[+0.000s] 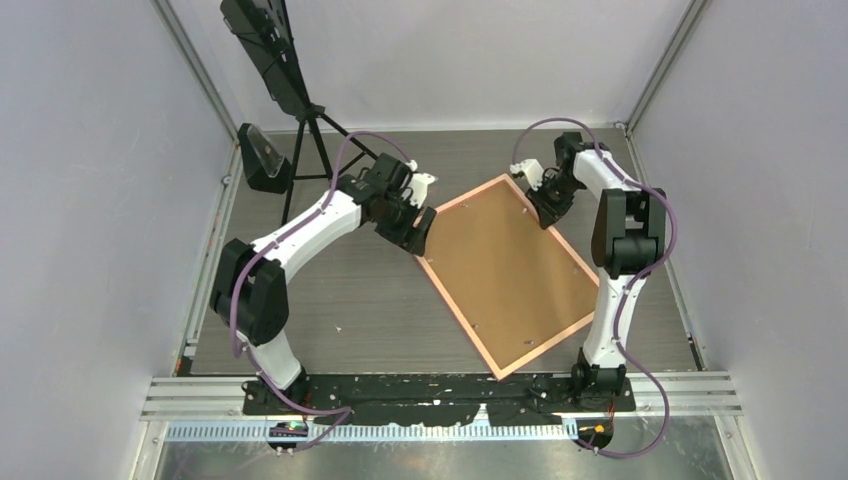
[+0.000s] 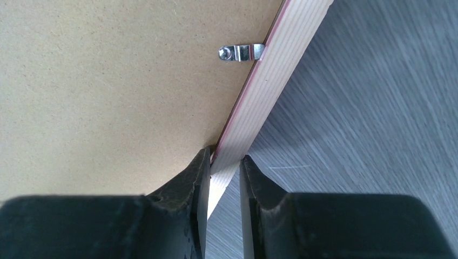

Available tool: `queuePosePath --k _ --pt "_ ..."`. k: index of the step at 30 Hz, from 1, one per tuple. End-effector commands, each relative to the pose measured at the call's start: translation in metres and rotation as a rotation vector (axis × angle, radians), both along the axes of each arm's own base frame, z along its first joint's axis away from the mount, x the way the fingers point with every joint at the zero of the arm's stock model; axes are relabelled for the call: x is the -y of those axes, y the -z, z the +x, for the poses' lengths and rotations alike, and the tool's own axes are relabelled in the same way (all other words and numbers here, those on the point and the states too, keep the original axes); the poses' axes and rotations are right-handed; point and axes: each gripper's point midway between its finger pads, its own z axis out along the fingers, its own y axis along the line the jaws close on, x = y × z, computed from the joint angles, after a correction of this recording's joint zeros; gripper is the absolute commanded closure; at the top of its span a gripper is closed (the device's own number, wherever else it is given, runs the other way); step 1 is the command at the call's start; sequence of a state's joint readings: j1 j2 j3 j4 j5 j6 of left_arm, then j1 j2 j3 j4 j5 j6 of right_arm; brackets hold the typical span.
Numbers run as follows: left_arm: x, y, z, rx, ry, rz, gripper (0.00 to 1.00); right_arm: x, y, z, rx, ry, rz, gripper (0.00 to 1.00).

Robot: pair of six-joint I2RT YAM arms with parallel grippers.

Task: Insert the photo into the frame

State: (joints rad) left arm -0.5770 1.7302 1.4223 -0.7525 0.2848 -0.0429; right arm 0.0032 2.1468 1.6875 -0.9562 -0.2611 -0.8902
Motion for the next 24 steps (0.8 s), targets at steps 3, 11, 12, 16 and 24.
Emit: queuePosePath --k 3,11,12,16,24 --pt "-0.003 -0.001 0.007 0.025 -0.004 -0.007 0.33 -0.032 -0.004 -0.001 0.053 -0.190 0.007 0.95" --pt "-0.015 0.015 0.020 0.044 -0.040 0.079 0.26 -0.072 -0.006 0.002 0.079 -0.320 -0.004 0.94" --pt "-0.016 0.017 0.022 0.044 -0.046 0.093 0.24 -0.076 -0.006 0.003 0.082 -0.329 -0.002 0.94" --pt "-0.022 0.027 0.028 0.021 -0.069 0.122 0.20 -0.101 -0.008 0.007 0.106 -0.382 0.008 0.95" --pt "-0.046 0.050 0.043 -0.022 -0.142 0.158 0.17 -0.153 -0.014 0.012 0.150 -0.473 0.049 0.95"
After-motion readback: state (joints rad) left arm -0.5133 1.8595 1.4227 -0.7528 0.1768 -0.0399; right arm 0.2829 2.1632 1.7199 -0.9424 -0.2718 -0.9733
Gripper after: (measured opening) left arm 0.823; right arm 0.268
